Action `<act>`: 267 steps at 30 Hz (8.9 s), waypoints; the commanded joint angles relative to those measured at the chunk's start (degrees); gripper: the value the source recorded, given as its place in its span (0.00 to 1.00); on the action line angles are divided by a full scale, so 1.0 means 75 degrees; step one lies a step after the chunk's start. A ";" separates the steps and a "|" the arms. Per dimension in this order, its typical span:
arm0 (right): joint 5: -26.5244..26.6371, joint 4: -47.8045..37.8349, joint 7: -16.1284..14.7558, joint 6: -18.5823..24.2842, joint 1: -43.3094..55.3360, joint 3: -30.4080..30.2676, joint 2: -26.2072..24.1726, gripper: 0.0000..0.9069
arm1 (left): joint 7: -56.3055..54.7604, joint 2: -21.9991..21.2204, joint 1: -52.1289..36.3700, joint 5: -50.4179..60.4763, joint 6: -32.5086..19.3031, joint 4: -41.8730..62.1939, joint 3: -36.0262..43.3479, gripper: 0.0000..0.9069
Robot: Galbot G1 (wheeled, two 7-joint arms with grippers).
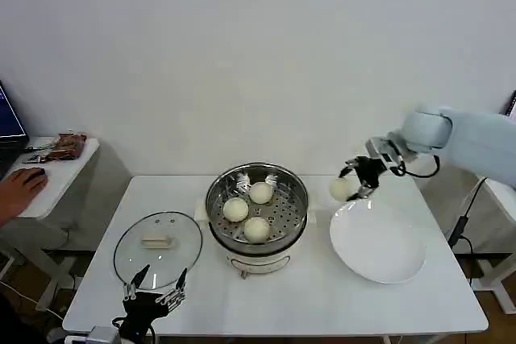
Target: Take steamed baozi put them in steamer then cover it.
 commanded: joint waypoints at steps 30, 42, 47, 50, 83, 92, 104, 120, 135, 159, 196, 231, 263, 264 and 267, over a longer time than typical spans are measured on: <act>0.3357 -0.0389 0.1014 -0.2292 0.0107 -0.0613 0.2783 0.77 | -0.0056 0.0003 0.0006 -0.0016 0.0001 -0.0114 0.0033 1.00; 0.3173 -0.0626 0.1083 -0.2468 -0.0323 -0.0553 0.3103 0.77 | -0.0048 0.0023 -0.0012 -0.0026 0.0004 -0.0103 0.0028 1.00; 0.3094 -0.0679 0.1125 -0.2537 -0.0515 -0.0530 0.3121 0.76 | -0.0050 0.0027 -0.0032 -0.0029 0.0009 -0.0072 0.0040 1.00; 0.3093 -0.0716 0.1133 -0.2569 -0.0587 -0.0512 0.3140 0.77 | -0.0048 0.0036 -0.0047 -0.0040 0.0009 -0.0065 0.0027 1.00; 0.2911 -0.0543 0.1361 -0.2876 -0.0748 0.0043 0.2568 1.00 | -0.0073 -0.0056 -0.0037 -0.0025 0.0008 -0.0029 0.0005 1.00; 0.2757 0.0154 0.1672 -0.2805 -0.0667 0.0941 0.1291 1.00 | -0.0071 -0.0083 0.0061 0.0011 0.0028 -0.0022 -0.0005 1.00; 0.2539 0.1104 0.2411 -0.2538 -0.2273 0.4144 -0.1183 1.00 | -0.0120 -0.0226 0.0012 0.0012 0.0039 0.0113 -0.0092 1.00; 0.0869 0.3024 0.5276 -0.1415 -0.9480 1.1454 -0.3472 1.00 | -0.0101 -0.0345 -0.0064 -0.0021 -0.0058 0.0380 -0.0271 1.00; -0.1022 0.3353 0.6346 -0.1061 -1.4543 1.6787 -0.0392 1.00 | 0.0007 -0.0273 -0.0153 0.0020 -0.0217 0.0412 -0.0491 1.00; -0.3484 0.3579 0.5680 0.1326 -1.7544 1.9216 0.4067 1.00 | 0.0255 0.0198 -0.0646 0.1214 -0.1114 0.1523 -0.0983 1.00; -0.3314 0.3421 0.5095 0.2185 -1.8868 1.9800 0.4025 1.00 | -0.1068 0.1321 -0.2058 1.0036 -0.4109 0.5586 -0.0345 1.00; -0.3600 0.2982 0.4990 0.2282 -1.8872 1.9785 0.4056 1.00 | -0.1819 0.1192 -0.4415 1.1738 -0.5034 0.7941 0.0455 1.00; -0.3702 0.2889 0.4908 0.2438 -1.8994 1.9804 0.4107 1.00 | -0.1836 0.1038 -0.5220 1.1747 -0.4984 0.8564 0.0930 1.00; -0.3716 0.2883 0.4902 0.2445 -1.9003 1.9799 0.4112 1.00 | -0.1822 0.1045 -0.5251 1.1744 -0.4986 0.8573 0.0953 1.00; -0.3733 0.2860 0.4903 0.2455 -1.9003 1.9795 0.4120 1.00 | -0.1820 0.1037 -0.5310 1.1746 -0.4985 0.8602 0.1012 1.00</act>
